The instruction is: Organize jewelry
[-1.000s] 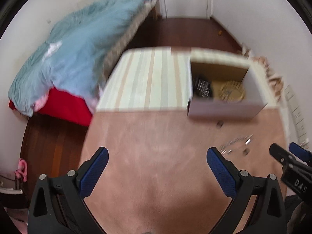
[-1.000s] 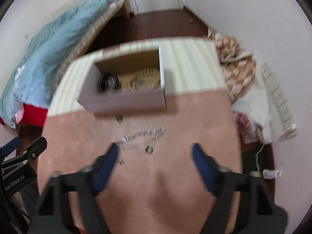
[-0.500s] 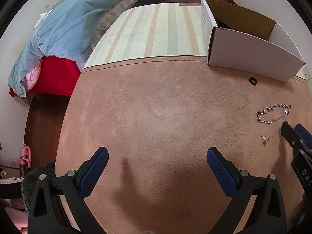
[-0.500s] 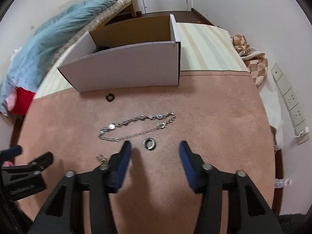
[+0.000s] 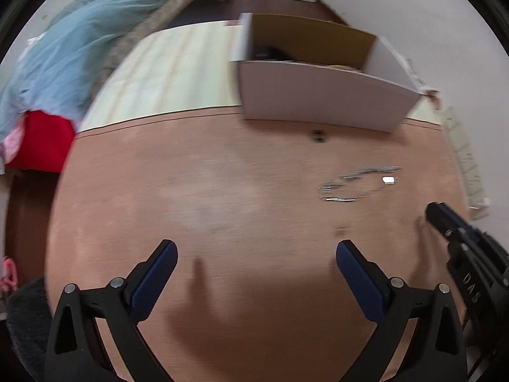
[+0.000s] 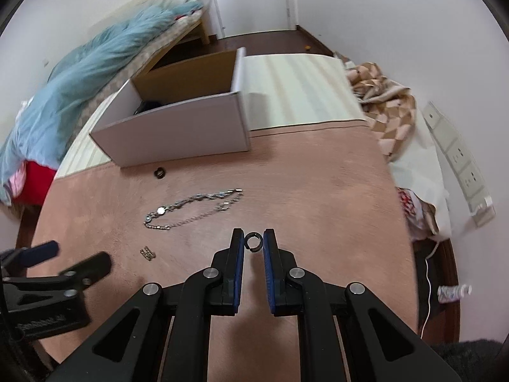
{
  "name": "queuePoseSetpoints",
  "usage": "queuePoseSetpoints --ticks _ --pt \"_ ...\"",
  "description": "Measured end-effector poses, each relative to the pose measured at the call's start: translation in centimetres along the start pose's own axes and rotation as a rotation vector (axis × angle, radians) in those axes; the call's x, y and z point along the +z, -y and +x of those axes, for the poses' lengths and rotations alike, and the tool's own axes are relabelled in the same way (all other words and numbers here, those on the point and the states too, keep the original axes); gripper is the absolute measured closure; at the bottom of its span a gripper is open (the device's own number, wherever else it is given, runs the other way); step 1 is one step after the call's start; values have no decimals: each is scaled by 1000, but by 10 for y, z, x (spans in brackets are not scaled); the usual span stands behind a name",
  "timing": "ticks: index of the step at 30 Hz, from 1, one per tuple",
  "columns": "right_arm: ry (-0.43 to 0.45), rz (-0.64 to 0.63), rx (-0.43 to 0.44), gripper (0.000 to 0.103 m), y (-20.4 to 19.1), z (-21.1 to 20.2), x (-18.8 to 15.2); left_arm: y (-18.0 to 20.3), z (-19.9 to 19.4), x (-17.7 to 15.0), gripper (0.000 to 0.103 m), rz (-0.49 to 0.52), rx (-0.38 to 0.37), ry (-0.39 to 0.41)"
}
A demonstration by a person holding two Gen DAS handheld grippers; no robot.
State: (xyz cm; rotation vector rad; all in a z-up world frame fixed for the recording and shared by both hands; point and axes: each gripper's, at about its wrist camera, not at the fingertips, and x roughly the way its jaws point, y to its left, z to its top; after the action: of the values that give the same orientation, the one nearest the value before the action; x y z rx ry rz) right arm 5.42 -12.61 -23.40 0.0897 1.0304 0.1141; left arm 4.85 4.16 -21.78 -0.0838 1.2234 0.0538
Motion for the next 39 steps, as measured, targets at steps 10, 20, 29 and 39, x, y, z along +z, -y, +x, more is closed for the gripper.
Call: queuePoseSetpoints --ticks 10,20,29,39 --pt "-8 84 -36 90 31 -7 -7 50 20 -2 60 82 -33 -9" --pt "3 94 -33 90 33 -11 -8 46 24 1 97 100 -47 38" --pt "28 91 -14 90 29 -24 -5 41 12 -6 100 107 -77 62" --pt "75 87 37 90 19 -50 11 25 -28 10 101 92 -143 121"
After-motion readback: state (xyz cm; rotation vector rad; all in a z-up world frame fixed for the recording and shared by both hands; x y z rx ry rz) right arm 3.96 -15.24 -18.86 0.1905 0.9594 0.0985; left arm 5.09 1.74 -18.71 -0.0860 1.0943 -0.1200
